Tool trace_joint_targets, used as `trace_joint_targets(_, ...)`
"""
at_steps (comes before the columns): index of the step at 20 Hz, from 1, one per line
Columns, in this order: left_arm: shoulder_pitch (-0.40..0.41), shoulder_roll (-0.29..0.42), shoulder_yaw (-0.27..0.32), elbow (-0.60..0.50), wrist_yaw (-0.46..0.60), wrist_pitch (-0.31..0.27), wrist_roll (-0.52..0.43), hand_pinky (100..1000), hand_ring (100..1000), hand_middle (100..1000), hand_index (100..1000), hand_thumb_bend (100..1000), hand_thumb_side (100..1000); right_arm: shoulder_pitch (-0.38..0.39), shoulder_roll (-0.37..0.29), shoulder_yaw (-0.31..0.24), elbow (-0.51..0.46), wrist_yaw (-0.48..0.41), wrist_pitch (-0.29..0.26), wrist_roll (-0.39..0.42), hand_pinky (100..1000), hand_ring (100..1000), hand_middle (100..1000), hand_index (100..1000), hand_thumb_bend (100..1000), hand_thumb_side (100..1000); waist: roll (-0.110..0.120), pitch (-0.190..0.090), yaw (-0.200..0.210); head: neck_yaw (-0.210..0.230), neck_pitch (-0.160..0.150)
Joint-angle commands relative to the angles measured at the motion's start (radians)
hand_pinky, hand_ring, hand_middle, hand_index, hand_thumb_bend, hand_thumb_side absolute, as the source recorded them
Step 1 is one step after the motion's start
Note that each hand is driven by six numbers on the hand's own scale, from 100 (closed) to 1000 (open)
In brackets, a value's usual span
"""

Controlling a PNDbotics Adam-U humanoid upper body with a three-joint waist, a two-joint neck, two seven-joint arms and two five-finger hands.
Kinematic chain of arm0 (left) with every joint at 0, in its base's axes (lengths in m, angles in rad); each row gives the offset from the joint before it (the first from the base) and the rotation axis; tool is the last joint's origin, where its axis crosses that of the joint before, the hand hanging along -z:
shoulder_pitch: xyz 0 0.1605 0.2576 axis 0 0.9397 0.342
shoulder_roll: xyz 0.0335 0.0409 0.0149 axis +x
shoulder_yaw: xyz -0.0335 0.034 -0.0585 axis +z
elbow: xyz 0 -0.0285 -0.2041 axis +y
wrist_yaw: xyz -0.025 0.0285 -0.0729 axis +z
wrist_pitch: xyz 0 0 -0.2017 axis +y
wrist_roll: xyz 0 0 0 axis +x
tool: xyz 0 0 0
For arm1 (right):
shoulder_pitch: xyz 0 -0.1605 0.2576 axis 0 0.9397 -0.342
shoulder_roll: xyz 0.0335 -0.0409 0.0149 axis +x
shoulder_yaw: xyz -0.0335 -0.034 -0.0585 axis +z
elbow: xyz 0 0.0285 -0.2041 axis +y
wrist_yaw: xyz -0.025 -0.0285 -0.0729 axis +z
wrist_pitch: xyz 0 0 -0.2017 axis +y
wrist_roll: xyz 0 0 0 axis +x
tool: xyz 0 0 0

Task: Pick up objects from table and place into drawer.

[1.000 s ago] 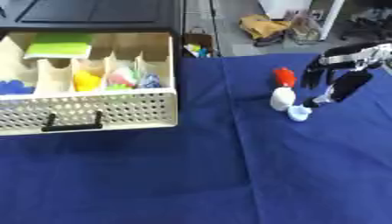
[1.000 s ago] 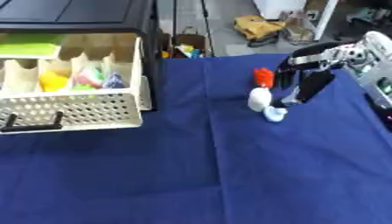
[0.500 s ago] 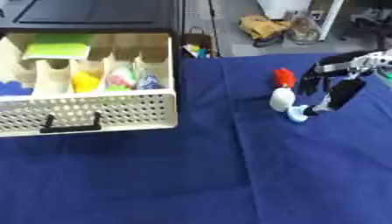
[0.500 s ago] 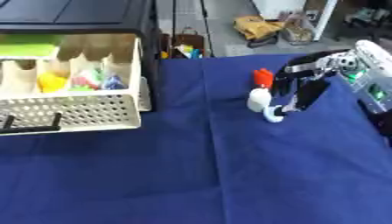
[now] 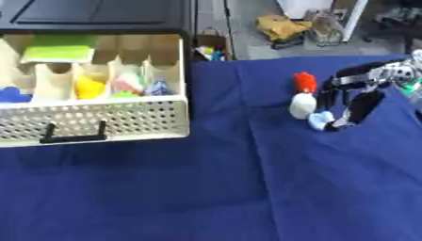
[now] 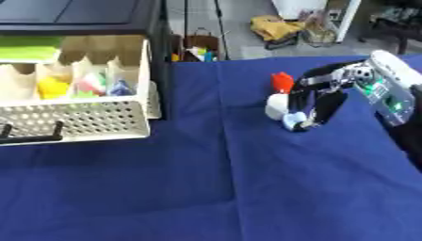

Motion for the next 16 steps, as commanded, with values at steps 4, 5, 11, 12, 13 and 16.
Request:
trace_joint_targets(4, -0.012, 0.005, 0.000, -0.013, -0.002, 0.001, -0.004, 314, 448, 529, 734, 205, 962, -0.020, -0.007, -0.003, 0.014, 0.035, -0.005, -0.028, 661, 749, 616, 751, 478, 308, 0.001, -0.012, 0.003, -0.006, -0.013)
trace_joint_targets(5, -0.012, 0.005, 0.000, -0.013, -0.002, 0.001, -0.004, 314, 448, 529, 734, 205, 962, -0.020, -0.005, -0.002, 0.017, 0.040, -0.006, -0.032, 661, 749, 616, 751, 478, 308, 0.002, -0.012, 0.004, -0.007, -0.014)
trace_joint_targets(11, -0.012, 0.003, -0.001, -0.013, -0.003, 0.001, -0.005, 310, 447, 529, 735, 206, 962, -0.022, 0.005, 0.000, 0.039, 0.071, -0.015, -0.057, 659, 749, 615, 748, 462, 314, 0.004, -0.010, 0.007, -0.012, -0.020)
trace_joint_targets(12, -0.012, 0.002, -0.001, -0.013, -0.003, 0.001, -0.005, 310, 447, 529, 735, 206, 962, -0.023, 0.006, -0.001, 0.043, 0.076, -0.016, -0.062, 659, 750, 615, 748, 460, 315, 0.004, -0.010, 0.008, -0.013, -0.021)
trace_joint_targets(13, -0.012, 0.002, -0.001, -0.013, -0.003, 0.001, -0.006, 309, 447, 529, 734, 206, 962, -0.023, 0.007, -0.003, 0.047, 0.081, -0.017, -0.067, 659, 750, 615, 748, 444, 314, 0.004, -0.009, 0.009, -0.014, -0.022)
trace_joint_targets(16, -0.012, 0.001, -0.002, -0.013, -0.004, 0.001, -0.006, 308, 447, 529, 734, 206, 962, -0.025, 0.010, -0.007, 0.056, 0.092, -0.020, -0.081, 660, 750, 615, 748, 442, 323, 0.005, -0.008, 0.011, -0.016, -0.025)
